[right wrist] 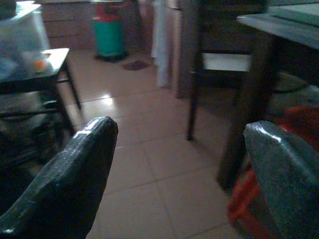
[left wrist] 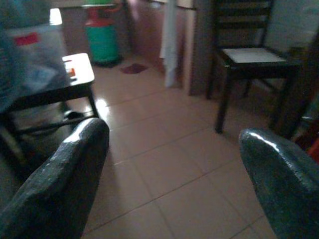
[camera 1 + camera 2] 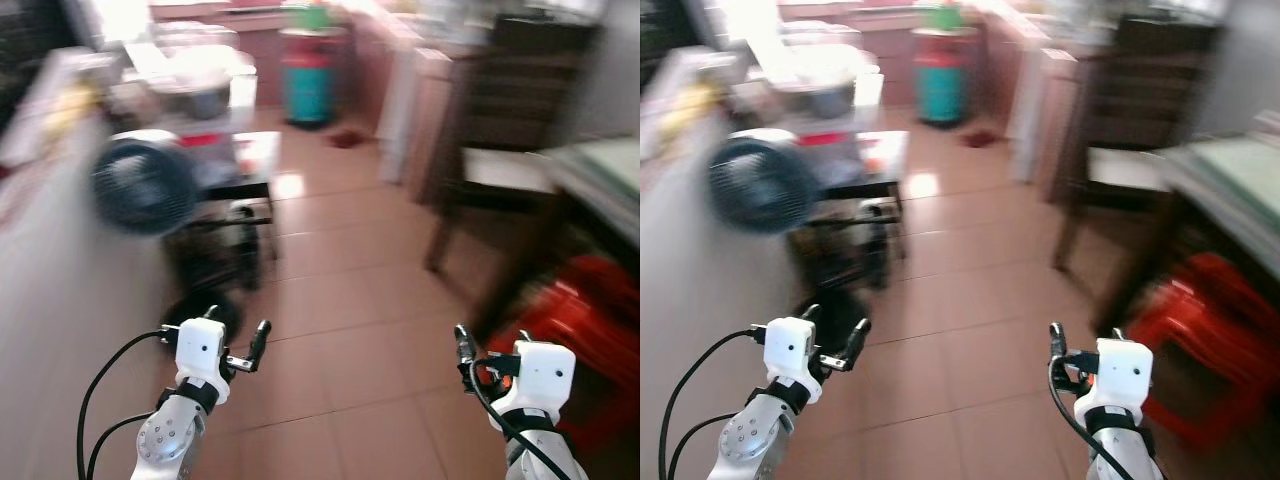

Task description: Setting the table

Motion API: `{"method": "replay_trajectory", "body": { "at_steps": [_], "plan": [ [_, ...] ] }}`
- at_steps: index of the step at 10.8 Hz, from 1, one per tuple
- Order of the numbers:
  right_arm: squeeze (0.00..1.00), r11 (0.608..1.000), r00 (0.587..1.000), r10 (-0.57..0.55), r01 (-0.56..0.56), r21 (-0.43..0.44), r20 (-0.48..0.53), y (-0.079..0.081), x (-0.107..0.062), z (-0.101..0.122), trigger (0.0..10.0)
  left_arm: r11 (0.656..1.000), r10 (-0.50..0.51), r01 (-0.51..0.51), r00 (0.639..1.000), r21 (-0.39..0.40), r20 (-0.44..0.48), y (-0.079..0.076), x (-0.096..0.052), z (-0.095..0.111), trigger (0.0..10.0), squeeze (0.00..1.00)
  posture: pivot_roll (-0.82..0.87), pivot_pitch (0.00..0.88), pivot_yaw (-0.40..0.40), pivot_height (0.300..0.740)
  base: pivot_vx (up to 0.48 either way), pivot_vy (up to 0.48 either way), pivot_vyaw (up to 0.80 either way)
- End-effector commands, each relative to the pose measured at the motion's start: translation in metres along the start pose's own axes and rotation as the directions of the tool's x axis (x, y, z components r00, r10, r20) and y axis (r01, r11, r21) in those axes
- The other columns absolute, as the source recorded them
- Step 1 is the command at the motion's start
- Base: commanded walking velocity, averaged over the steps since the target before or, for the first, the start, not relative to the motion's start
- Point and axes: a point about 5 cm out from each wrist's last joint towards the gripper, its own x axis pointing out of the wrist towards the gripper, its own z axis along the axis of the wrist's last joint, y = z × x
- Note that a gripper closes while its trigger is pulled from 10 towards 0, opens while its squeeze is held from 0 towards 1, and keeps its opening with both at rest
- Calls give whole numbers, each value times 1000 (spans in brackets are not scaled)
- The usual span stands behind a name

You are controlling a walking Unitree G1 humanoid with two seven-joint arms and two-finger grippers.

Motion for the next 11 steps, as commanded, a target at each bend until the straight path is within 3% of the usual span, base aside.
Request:
{"method": "replay_trajectory", "body": {
  "at_steps": [1,2,3,5,6,7,9,10,11],
  "plan": [
    [0,1000,1000,-2,2,-2,-13,1,0,-3,10000,1000,-5,5,1000,-5,-11,1,1,-1,10000,0,31,0,38,740,0,0,-800],
    [0,1000,1000,-9,9,-3,-13,0,-2,-3,10000,1000,-13,13,1000,-6,-14,0,3,-1,10000,0,27,0,40,740,0,0,-800],
    [0,1000,1000,-12,12,3,-4,0,-3,-2,0,1000,-13,13,1000,-7,-15,-1,5,-1,10000,0,21,0,41,740,0,0,-800],
    [0,1000,1000,-16,16,0,-5,0,-3,-2,0,1000,-19,19,1000,-6,-13,-1,8,0,10000,0,19,0,43,740,0,0,-769],
    [0,1000,1000,-5,5,0,-6,1,-4,-2,2314,1000,-13,13,1000,-6,-16,0,7,-1,10000,0,22,0,42,740,0,0,-550],
    [0,1000,1000,5,-6,-11,-14,3,-4,-3,10000,1000,-11,11,1000,-5,-15,0,8,-1,10000,0,26,0,39,740,0,0,0],
    [4,1000,1000,12,-12,-19,-10,4,-3,-2,10000,1000,-10,9,1000,-7,-16,1,8,-1,10000,0,33,0,34,740,0,0,0],
    [1000,1000,1000,29,-29,-4,-4,5,-3,-2,10000,1000,-7,7,1000,-6,-18,2,7,-2,10000,0,34,0,34,740,0,0,0],
    [1000,999,999,33,-33,-2,-3,6,-3,-2,10000,1000,-4,4,1000,-5,-21,3,7,-2,10000,0,37,0,35,740,0,0,0]
  ]
}}
